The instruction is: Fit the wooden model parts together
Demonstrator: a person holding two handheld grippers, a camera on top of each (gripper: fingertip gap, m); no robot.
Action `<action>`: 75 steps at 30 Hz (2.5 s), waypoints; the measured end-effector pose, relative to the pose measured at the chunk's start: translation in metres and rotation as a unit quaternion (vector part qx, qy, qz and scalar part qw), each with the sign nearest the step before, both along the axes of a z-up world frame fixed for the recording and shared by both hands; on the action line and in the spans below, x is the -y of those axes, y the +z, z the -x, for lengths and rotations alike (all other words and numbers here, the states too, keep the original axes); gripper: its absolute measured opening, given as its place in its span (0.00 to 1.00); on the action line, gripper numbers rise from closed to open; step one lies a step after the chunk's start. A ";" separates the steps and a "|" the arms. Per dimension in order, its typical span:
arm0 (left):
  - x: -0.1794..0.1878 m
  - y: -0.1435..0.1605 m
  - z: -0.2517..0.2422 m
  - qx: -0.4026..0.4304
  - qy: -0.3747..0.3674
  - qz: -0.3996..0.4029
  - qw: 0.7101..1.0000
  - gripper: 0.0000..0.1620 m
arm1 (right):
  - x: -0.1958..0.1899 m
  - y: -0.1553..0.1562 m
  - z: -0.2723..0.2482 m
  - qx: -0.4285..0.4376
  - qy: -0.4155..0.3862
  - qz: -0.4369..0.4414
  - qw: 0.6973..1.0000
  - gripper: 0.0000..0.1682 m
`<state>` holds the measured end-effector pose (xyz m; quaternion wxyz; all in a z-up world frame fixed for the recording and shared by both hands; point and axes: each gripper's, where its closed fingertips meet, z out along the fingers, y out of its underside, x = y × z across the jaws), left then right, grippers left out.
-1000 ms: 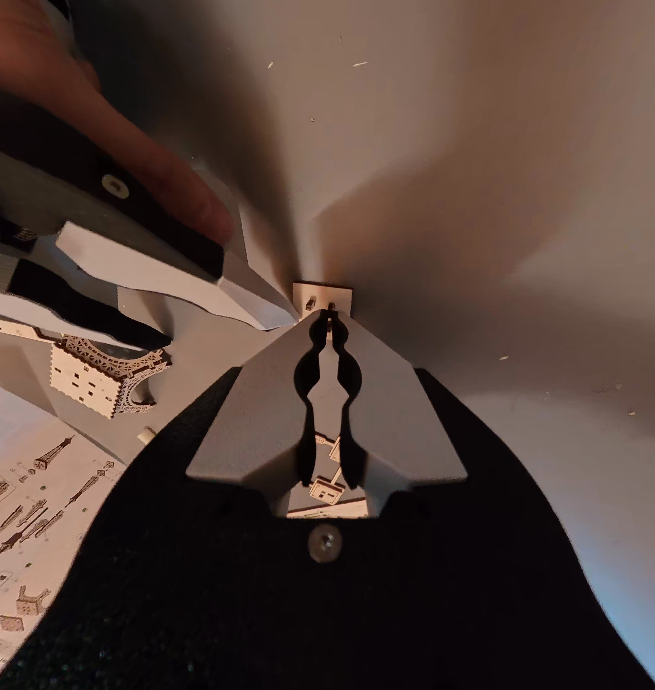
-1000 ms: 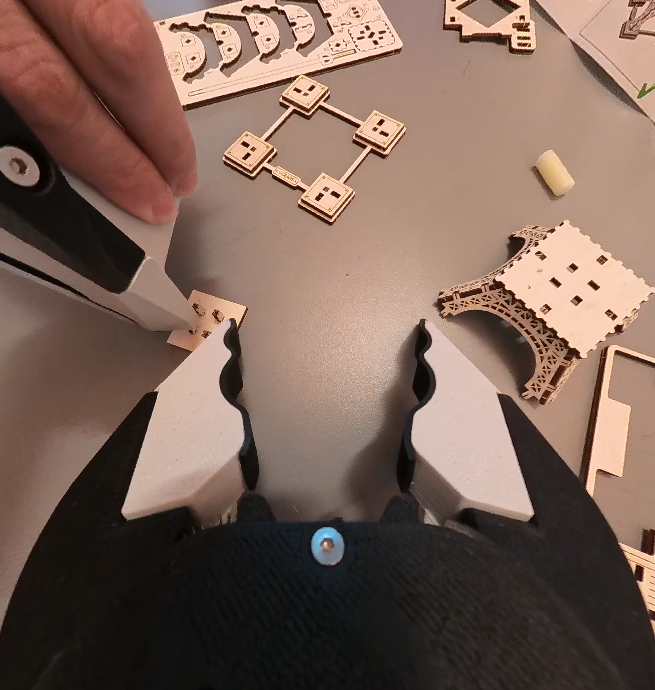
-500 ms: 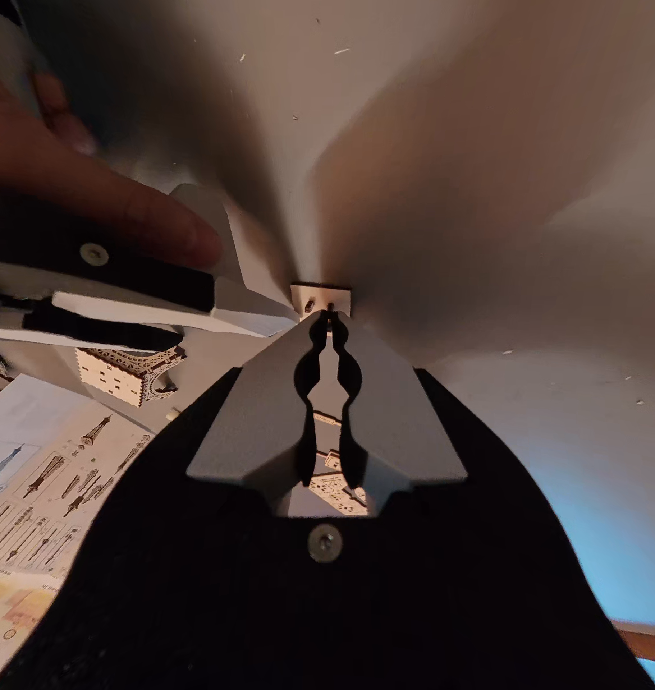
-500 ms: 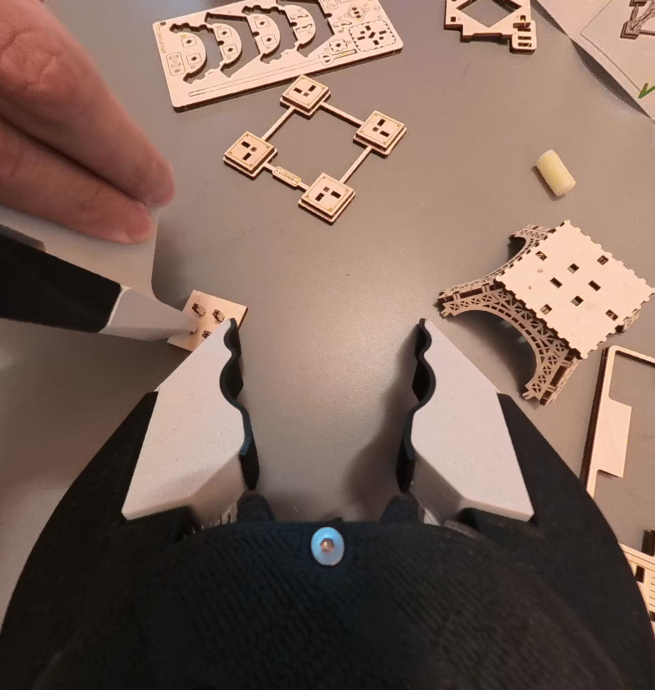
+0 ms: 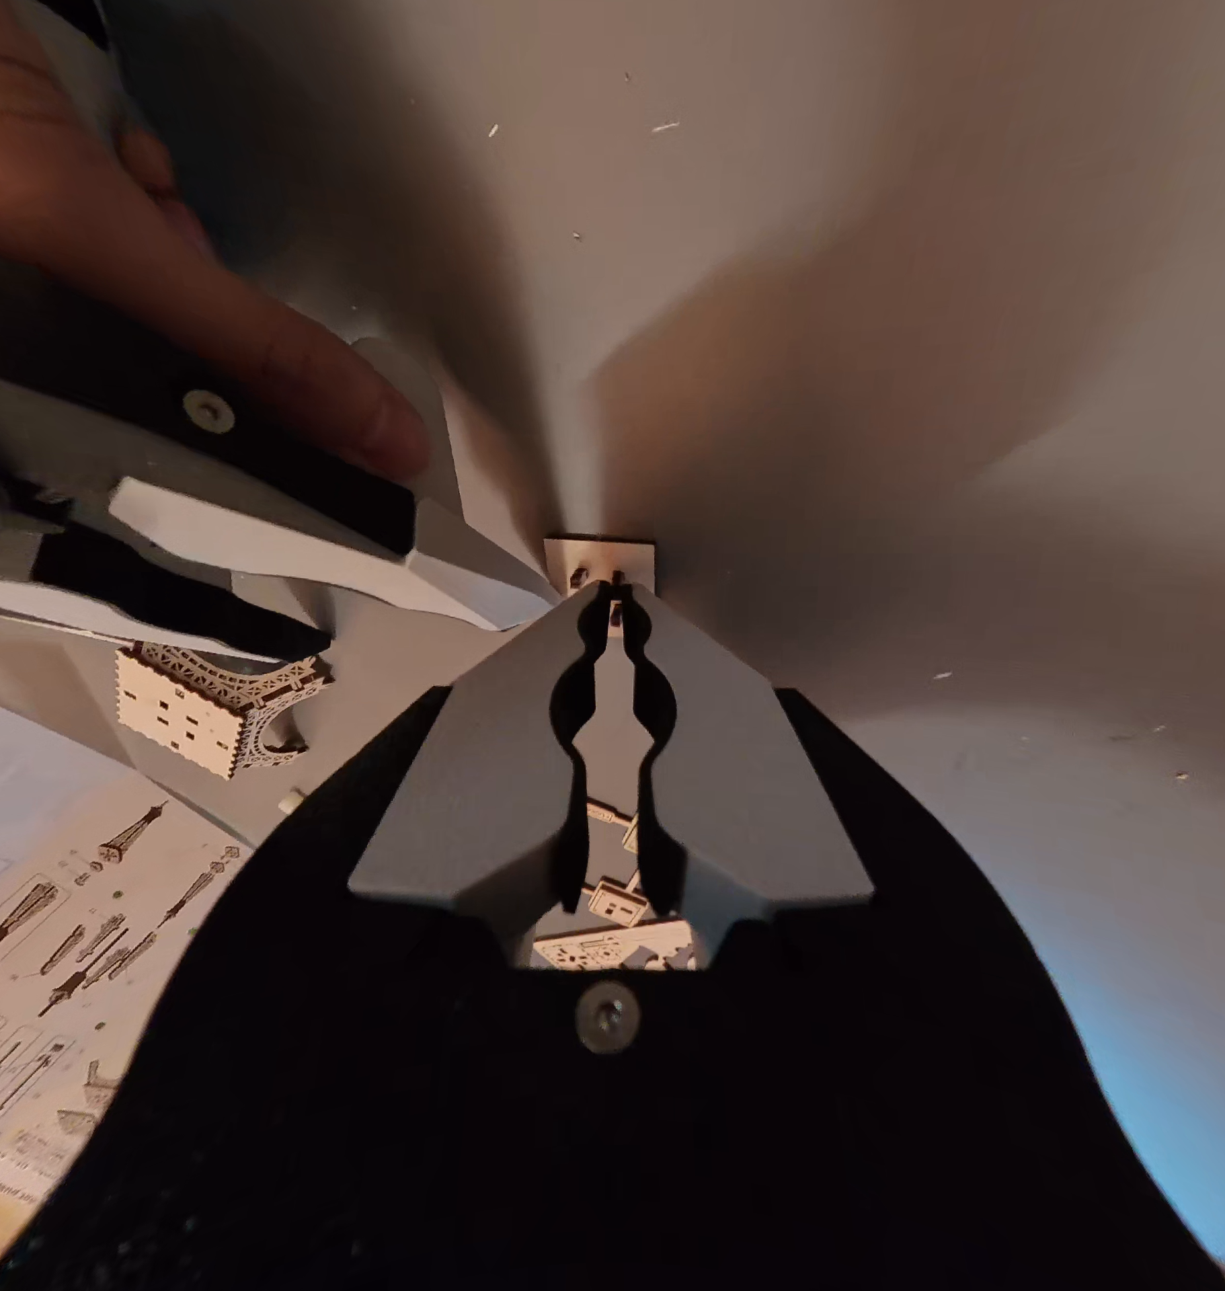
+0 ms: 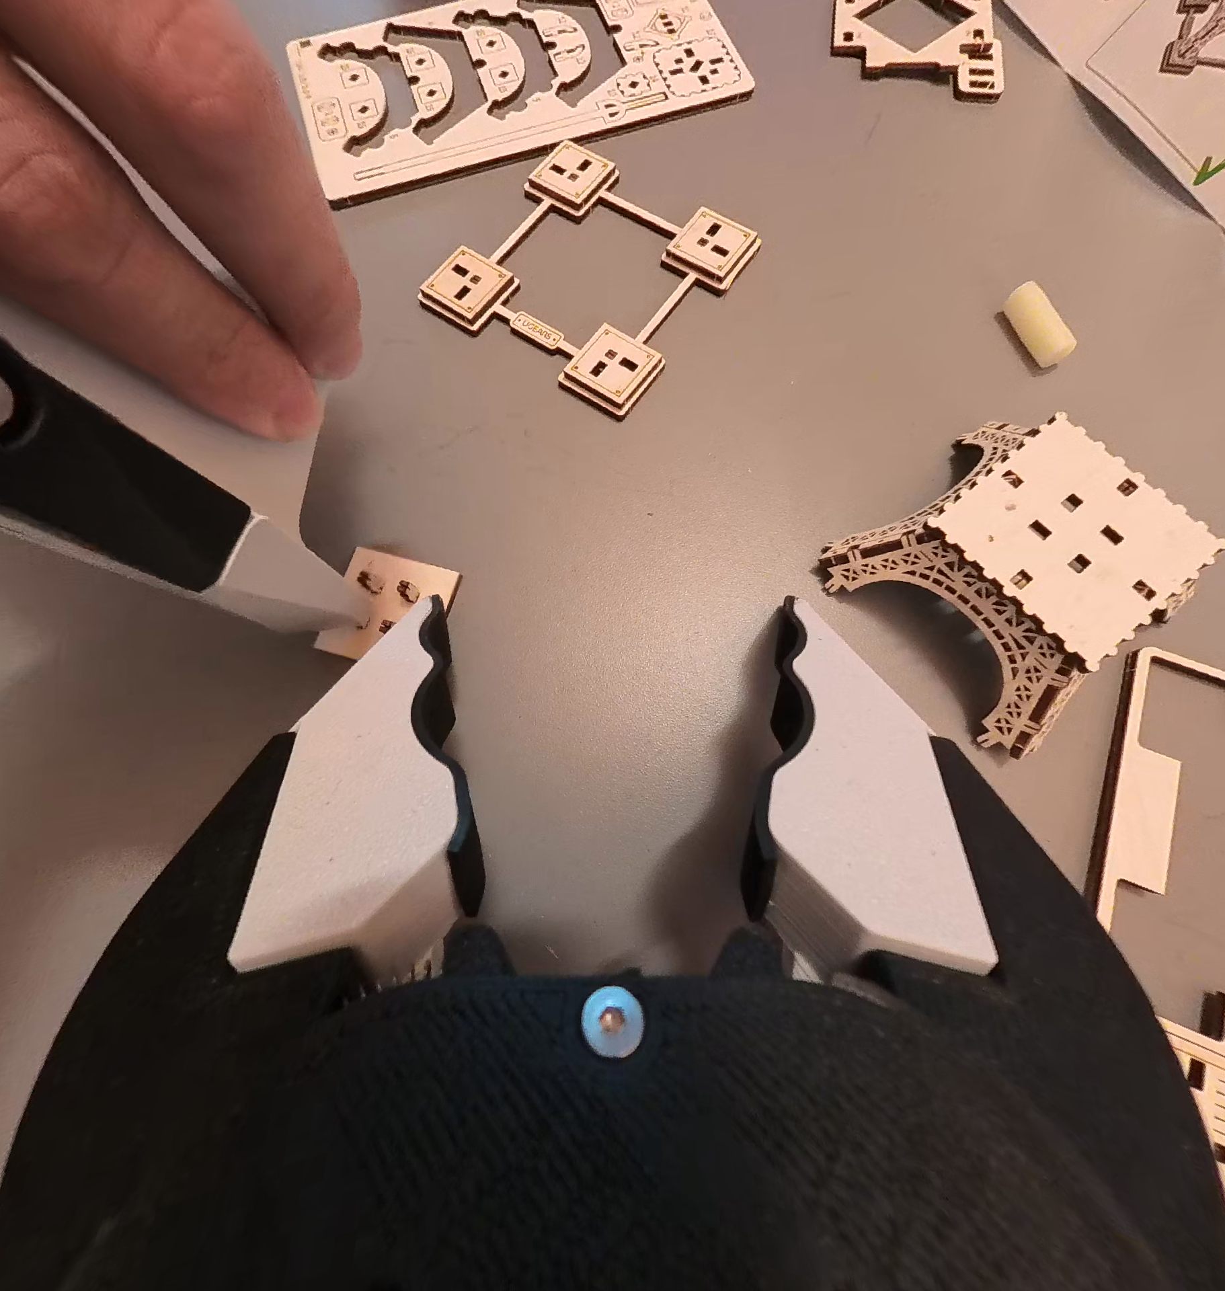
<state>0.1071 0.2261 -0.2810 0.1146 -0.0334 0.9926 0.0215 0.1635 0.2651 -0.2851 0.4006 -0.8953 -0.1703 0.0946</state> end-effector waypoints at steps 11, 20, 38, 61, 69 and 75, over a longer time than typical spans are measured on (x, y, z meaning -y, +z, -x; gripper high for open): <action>0.000 -0.001 0.000 -0.013 -0.001 0.002 1.000 0.00 | 0.000 0.000 0.000 0.000 0.000 0.000 1.000 0.55; -0.002 -0.001 0.000 -0.016 -0.029 -0.158 0.987 0.00 | 0.000 0.000 0.000 0.000 0.000 0.000 1.000 0.55; -0.004 -0.002 0.000 -0.048 -0.037 -0.289 0.955 0.00 | 0.000 0.000 0.000 0.000 0.000 0.000 1.000 0.55; -0.004 -0.003 -0.001 0.018 0.008 -0.138 0.990 0.01 | 0.000 0.000 0.001 0.000 0.004 -0.001 1.000 0.53; -0.005 0.000 -0.006 0.053 0.020 -0.063 0.996 0.00 | 0.000 0.000 0.001 0.000 0.004 -0.001 1.000 0.53; -0.004 0.002 -0.004 0.047 0.023 -0.024 0.998 0.00 | 0.000 0.000 0.001 0.000 0.004 -0.001 1.000 0.53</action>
